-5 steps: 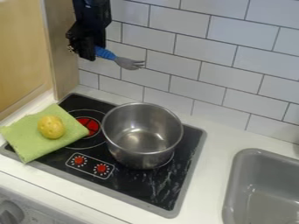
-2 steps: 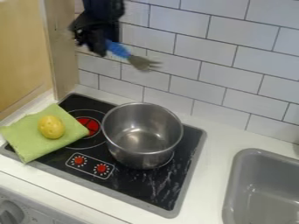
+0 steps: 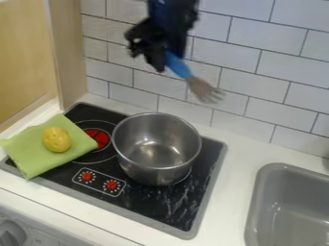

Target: Move the blue fork to the right side of the stove

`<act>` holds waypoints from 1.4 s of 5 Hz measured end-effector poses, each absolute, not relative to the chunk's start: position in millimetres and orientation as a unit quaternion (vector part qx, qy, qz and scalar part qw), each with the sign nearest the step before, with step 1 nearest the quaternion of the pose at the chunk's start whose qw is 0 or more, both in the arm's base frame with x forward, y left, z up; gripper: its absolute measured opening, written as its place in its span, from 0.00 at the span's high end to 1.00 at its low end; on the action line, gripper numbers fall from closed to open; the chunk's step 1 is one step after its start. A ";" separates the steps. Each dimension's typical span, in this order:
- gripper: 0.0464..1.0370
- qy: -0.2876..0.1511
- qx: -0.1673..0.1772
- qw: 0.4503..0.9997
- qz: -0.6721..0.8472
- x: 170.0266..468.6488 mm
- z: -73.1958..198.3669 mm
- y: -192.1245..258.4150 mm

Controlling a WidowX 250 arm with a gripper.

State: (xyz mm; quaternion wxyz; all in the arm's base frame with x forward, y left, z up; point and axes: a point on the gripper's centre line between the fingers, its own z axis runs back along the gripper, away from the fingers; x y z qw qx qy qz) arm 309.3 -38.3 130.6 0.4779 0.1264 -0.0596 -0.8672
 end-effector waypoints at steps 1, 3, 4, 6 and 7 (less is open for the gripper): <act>0.67 -0.056 0.129 0.417 -0.898 305.3 128.9 -60.1; 0.67 -0.020 0.122 0.295 -0.947 293.4 103.4 -83.7; 0.67 -0.009 0.115 0.240 -0.964 292.7 89.4 -90.8; 0.67 0.018 0.089 0.178 -0.980 285.4 56.1 -103.1; 0.67 0.018 0.088 0.136 -0.987 279.8 48.4 -122.5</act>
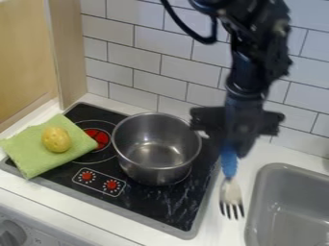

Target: Move the blue fork to the right side of the stove

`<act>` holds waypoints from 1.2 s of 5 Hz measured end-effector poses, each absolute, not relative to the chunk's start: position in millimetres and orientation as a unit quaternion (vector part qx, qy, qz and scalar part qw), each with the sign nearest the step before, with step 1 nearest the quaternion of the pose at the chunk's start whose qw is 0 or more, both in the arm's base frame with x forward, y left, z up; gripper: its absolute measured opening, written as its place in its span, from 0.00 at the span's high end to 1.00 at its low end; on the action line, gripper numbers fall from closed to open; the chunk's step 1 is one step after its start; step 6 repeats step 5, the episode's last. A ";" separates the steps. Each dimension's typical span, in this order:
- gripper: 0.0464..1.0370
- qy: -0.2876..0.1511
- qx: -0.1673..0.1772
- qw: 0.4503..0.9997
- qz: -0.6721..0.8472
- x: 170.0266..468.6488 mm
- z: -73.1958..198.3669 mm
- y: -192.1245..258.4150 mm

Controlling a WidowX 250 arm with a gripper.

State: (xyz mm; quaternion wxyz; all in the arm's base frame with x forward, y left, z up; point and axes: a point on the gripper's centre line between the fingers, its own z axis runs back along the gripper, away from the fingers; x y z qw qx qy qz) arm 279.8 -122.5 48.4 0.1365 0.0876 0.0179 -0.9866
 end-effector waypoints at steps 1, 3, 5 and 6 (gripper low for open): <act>0.67 0.022 0.077 0.107 -0.991 277.1 34.3 -132.5; 0.67 0.030 0.056 0.082 -0.995 274.8 9.4 -140.4; 0.67 0.039 0.045 0.069 -0.996 276.4 -3.4 -140.0; 0.67 0.039 0.045 0.069 -0.996 276.4 -3.4 -140.0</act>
